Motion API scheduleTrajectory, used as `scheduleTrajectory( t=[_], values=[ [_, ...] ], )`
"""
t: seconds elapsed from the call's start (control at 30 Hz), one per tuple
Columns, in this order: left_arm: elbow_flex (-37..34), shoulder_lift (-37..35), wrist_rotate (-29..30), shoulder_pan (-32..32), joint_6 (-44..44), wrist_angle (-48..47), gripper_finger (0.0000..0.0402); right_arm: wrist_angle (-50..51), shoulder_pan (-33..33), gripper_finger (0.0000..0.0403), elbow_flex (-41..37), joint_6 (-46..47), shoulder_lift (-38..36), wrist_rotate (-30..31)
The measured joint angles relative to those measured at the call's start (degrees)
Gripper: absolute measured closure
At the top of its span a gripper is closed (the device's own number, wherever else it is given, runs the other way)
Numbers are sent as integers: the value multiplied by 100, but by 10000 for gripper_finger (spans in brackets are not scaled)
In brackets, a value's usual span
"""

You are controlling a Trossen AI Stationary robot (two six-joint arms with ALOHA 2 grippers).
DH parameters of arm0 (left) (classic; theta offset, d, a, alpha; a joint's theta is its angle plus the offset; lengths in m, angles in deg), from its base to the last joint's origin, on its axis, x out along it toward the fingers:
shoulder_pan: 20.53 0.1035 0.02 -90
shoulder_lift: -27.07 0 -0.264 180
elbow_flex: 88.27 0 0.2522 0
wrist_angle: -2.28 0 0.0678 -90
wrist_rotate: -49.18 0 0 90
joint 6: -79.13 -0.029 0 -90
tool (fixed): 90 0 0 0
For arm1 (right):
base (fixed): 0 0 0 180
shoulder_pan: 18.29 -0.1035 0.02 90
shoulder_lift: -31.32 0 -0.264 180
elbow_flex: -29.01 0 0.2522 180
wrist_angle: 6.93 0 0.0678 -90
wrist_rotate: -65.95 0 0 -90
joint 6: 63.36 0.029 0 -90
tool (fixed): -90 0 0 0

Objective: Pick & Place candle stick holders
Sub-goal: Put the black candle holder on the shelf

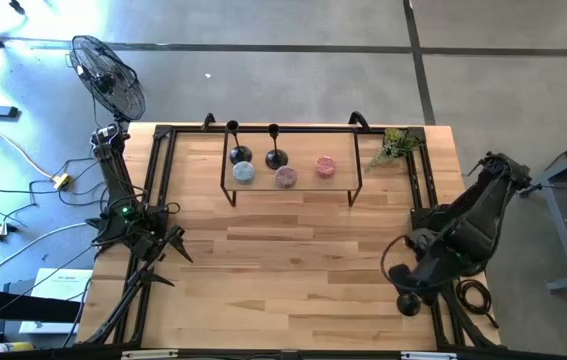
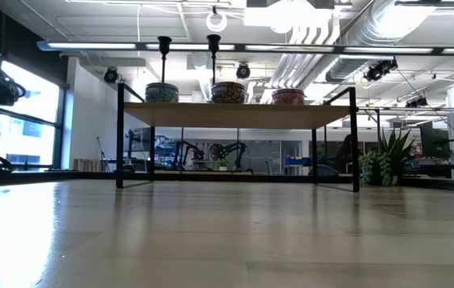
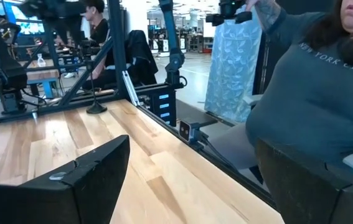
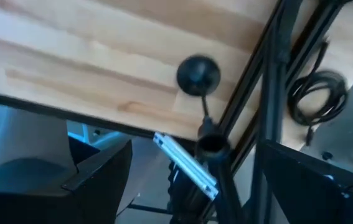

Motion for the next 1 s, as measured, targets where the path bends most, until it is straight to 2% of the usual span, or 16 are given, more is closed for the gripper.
scheduleTrajectory(
  t=[0.17, 0.53, 1.0],
  values=[
    [0, 0, 54, 0, 0, -47, 62, -348, -458, 60, 0, 394, 245, 198],
    [-2, 0, 55, -2, 157, -38, 62, -297, -1212, 59, 0, 1366, 473, 513],
    [-2, 0, 51, -2, 320, -36, 62, -326, -1250, 59, 0, 1302, 1032, 367]
  ],
)
